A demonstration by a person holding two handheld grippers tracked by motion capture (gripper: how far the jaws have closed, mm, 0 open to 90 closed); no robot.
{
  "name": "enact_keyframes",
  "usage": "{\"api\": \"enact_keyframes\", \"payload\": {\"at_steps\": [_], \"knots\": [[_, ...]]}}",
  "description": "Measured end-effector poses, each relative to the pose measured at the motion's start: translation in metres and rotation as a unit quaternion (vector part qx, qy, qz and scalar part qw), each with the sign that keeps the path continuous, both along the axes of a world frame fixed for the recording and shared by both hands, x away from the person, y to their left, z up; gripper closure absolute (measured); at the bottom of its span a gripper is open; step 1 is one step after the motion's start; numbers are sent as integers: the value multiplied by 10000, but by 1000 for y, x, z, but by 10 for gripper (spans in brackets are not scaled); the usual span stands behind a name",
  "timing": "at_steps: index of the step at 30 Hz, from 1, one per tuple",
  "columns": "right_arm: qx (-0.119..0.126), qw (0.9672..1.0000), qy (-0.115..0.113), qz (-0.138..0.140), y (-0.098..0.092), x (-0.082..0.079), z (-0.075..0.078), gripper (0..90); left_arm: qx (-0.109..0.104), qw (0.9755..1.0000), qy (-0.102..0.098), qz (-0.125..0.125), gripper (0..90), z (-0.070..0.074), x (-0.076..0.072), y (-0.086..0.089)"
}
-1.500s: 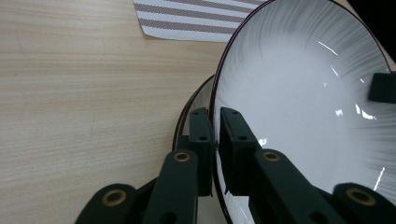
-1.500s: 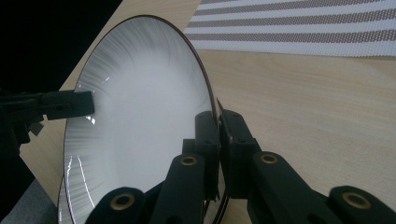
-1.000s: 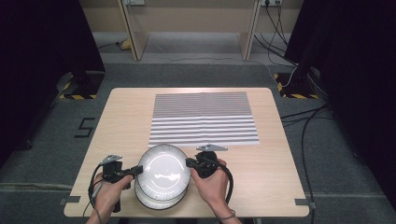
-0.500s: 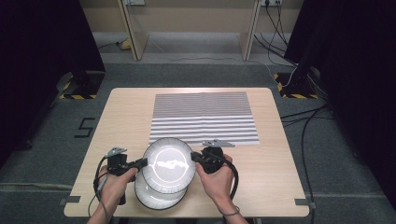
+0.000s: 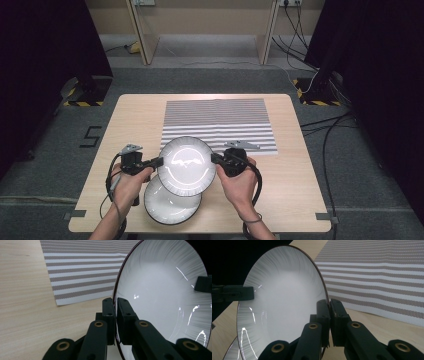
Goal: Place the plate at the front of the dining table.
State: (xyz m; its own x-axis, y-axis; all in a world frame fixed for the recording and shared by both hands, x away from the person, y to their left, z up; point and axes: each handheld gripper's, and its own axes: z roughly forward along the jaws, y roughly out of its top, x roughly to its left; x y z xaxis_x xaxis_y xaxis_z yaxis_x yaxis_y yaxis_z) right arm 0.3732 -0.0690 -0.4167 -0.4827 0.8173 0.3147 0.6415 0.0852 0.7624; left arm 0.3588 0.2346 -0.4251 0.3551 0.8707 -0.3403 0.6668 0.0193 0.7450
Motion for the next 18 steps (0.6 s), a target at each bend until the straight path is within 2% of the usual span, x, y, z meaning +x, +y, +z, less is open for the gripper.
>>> {"api": "enact_keyframes", "payload": {"at_steps": [6,15,18], "knots": [[-18,10000,-55,-65,-5,7,5,870,47,9999,-88,-38,849,7,11,-5],[-42,9998,-56,-185,-11,21,7,870,68,9999,-143,-70,849,8,26,-13],[-63,9997,-96,-238,-12,24,6,870,121,9996,-252,-83,848,8,30,-17]]}}
